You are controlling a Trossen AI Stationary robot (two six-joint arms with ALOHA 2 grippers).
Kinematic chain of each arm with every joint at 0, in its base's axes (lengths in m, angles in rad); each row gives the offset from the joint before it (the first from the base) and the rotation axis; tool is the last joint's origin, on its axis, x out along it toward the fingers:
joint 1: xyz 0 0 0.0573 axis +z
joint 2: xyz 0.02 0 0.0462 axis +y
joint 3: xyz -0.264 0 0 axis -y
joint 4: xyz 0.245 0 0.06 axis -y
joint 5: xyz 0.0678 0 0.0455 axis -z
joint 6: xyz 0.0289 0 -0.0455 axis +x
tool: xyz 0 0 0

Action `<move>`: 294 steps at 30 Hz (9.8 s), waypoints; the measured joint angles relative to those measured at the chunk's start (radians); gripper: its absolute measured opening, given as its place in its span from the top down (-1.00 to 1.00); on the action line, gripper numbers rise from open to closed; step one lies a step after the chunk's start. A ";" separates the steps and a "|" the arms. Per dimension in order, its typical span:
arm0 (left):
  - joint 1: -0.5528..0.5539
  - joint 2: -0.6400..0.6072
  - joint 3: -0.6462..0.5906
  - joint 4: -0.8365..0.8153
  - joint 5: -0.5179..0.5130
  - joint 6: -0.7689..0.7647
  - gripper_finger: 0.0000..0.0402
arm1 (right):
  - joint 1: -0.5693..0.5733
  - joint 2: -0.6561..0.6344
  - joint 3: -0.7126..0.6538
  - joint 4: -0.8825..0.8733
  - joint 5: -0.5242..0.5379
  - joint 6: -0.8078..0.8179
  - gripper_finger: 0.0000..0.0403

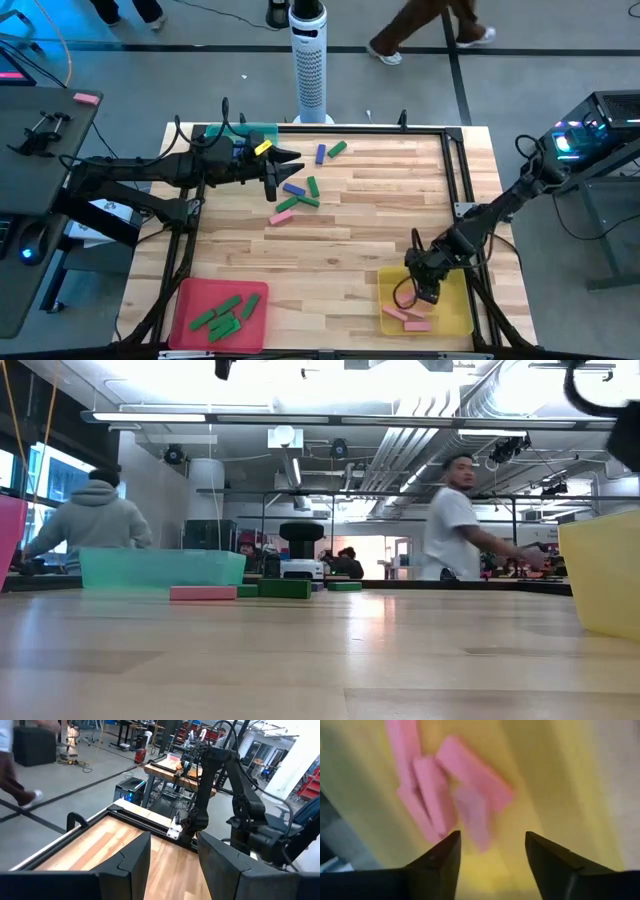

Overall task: Sort blocks
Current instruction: Put the pink block into the yellow bin, then put the green block into the red bin

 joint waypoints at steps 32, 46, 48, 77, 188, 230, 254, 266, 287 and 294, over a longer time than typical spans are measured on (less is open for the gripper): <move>0.000 0.000 0.000 0.247 0.132 0.221 0.26 | -0.579 -0.104 0.582 0.027 0.462 -0.745 -0.05; -0.025 0.036 0.000 -0.433 0.118 0.118 0.26 | -0.684 -0.049 0.414 0.195 0.294 -0.820 -0.05; -0.043 0.058 0.000 -0.567 0.114 0.085 0.26 | -0.684 -0.041 0.414 0.220 0.306 -0.835 -0.05; -0.117 0.374 -0.430 -0.290 -0.057 -0.160 -0.21 | -0.743 -0.006 0.413 0.244 0.315 -0.888 -0.05; -0.050 0.169 0.035 0.157 0.166 0.064 0.02 | -0.135 -0.055 0.064 0.002 -0.133 -0.212 0.64; 0.020 0.732 0.029 -0.686 -0.024 -0.304 0.01 | -0.438 -0.057 0.274 -0.097 0.421 -0.585 0.21; 0.004 0.566 0.019 -0.689 0.027 -0.293 -0.10 | -0.437 -0.057 0.274 -0.263 0.394 -0.565 0.21; 0.025 0.613 -0.121 -0.610 0.139 -0.343 -0.23 | -0.437 -0.056 0.274 -0.251 0.397 -0.559 0.21; -0.414 0.213 0.003 -0.792 0.323 -0.285 0.74 | -0.613 -0.111 0.274 -0.007 0.434 -0.826 0.20; -0.708 0.190 0.000 -0.763 0.382 -0.350 0.74 | -0.836 -0.077 0.274 0.294 0.238 -0.991 0.20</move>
